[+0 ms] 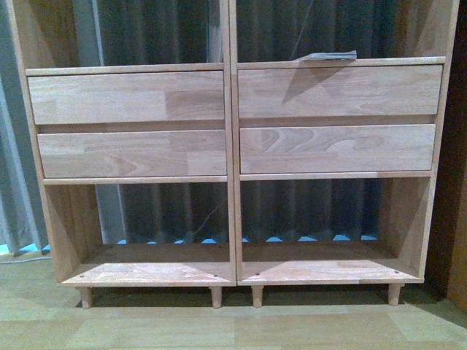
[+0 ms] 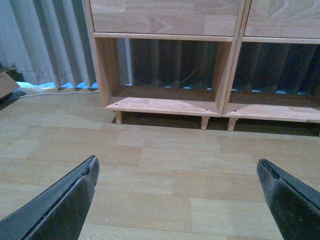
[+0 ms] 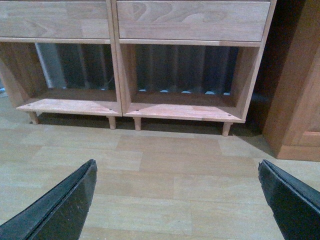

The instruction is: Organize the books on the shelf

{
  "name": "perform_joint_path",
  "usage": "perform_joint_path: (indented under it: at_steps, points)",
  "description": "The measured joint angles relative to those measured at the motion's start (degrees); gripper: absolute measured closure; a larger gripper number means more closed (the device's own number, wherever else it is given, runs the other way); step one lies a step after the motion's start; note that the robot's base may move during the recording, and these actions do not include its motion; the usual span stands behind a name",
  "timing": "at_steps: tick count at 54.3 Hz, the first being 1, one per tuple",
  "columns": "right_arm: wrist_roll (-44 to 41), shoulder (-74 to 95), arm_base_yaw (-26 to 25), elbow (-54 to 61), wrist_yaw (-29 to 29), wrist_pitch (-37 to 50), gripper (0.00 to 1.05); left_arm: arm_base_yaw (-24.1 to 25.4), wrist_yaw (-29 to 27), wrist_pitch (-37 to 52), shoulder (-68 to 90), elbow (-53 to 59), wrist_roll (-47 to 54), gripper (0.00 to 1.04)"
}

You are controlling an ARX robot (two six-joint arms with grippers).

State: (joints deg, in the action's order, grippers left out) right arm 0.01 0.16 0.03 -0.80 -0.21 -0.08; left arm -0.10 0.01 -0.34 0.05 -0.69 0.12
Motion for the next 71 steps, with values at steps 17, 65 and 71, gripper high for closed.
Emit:
perform_joint_path:
  at_steps: [17, 65, 71]
  points:
    - [0.0, 0.0, 0.0, 0.0, -0.1, 0.0, 0.07, 0.0, 0.0, 0.0, 0.0, 0.0, 0.0, 0.07]
    - [0.0, 0.0, 0.0, 0.0, 0.1, 0.0, 0.07, 0.0, 0.0, 0.0, 0.0, 0.0, 0.0, 0.07]
    - [0.0, 0.0, 0.0, 0.0, 0.2, 0.0, 0.07, 0.0, 0.0, 0.0, 0.0, 0.0, 0.0, 0.07]
